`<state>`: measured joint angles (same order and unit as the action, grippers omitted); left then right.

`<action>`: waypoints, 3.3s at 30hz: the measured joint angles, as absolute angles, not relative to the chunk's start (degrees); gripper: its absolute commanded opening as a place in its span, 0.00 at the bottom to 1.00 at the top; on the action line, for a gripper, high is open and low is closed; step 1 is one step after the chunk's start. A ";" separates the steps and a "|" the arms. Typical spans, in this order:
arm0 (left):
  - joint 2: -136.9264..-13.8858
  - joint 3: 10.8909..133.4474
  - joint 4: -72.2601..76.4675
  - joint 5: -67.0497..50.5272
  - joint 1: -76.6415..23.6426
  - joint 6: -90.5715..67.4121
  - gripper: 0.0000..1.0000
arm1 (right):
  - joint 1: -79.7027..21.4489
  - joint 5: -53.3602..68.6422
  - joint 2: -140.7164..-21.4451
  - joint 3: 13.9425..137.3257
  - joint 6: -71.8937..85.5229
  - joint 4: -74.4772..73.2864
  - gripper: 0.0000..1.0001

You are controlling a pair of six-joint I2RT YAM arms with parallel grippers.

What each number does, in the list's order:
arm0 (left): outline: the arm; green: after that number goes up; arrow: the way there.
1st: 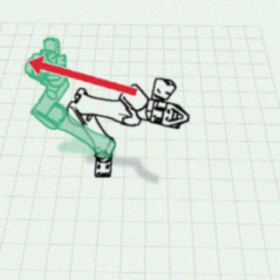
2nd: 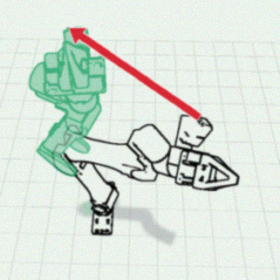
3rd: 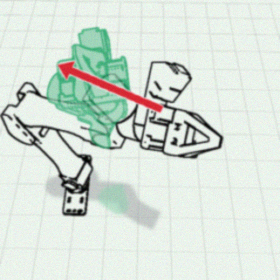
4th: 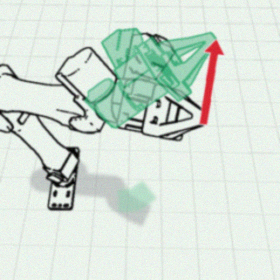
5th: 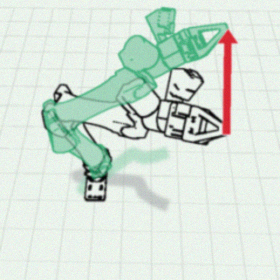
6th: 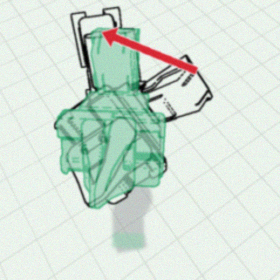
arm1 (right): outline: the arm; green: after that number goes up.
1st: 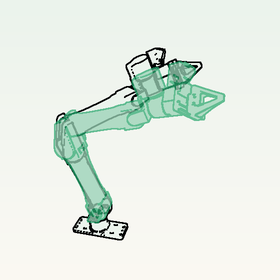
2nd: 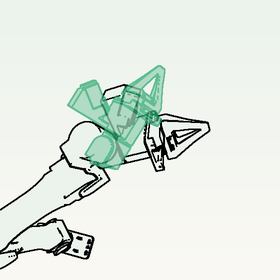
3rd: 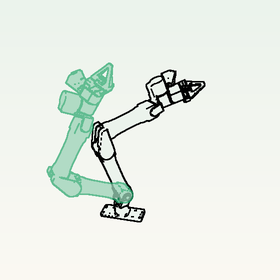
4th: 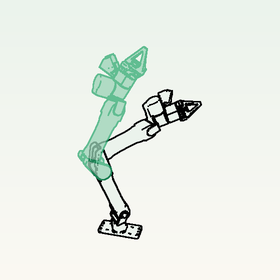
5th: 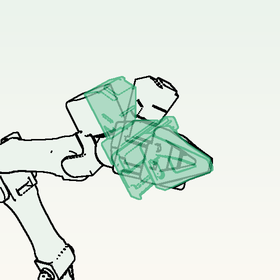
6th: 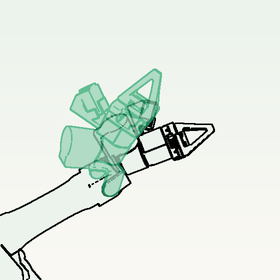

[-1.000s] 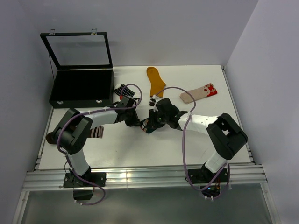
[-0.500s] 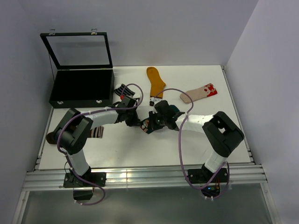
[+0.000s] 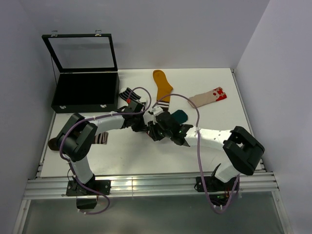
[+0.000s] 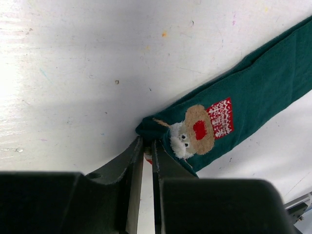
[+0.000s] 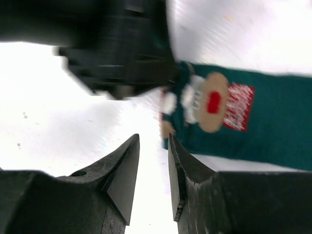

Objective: Roll the socks
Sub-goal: Roll the sock at the center of the board.

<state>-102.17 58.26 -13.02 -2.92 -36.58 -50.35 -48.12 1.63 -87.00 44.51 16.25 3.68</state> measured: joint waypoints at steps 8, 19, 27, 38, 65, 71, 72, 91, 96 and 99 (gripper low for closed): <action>-102.26 58.94 -14.13 -2.24 -36.93 -50.04 0.16 | -54.26 -4.51 -86.94 44.53 10.76 6.07 0.36; -102.39 59.29 -14.55 -2.07 -37.10 -49.23 0.16 | -54.74 -9.17 -93.65 45.01 8.93 6.44 0.35; -102.54 59.48 -14.74 -2.04 -37.12 -49.17 0.16 | -54.76 -11.94 -95.55 46.26 9.04 6.33 0.38; -102.54 59.72 -15.38 -1.39 -37.12 -49.19 0.16 | -54.78 -13.96 -97.58 48.14 9.91 4.73 0.38; -85.47 52.03 -14.61 10.31 -37.54 -58.02 0.64 | -46.19 -0.01 -93.95 40.25 23.42 12.40 0.00; -83.88 48.23 -10.61 8.73 -37.54 -61.73 0.64 | -36.80 16.53 -92.92 33.89 29.63 20.38 0.00; -83.92 47.99 -10.37 8.34 -37.54 -62.02 0.64 | -35.35 18.90 -93.08 33.12 30.76 21.47 0.00; -94.00 50.61 -4.23 0.80 -40.47 -62.70 0.59 | -20.71 43.22 -102.56 23.55 49.50 44.10 0.00; -96.42 52.60 -3.20 -0.30 -41.43 -62.72 0.57 | -20.10 44.34 -103.59 23.27 50.68 45.65 0.00; -98.30 53.71 -3.16 -0.71 -41.56 -62.74 0.55 | -19.97 44.56 -103.70 23.20 50.98 45.82 0.00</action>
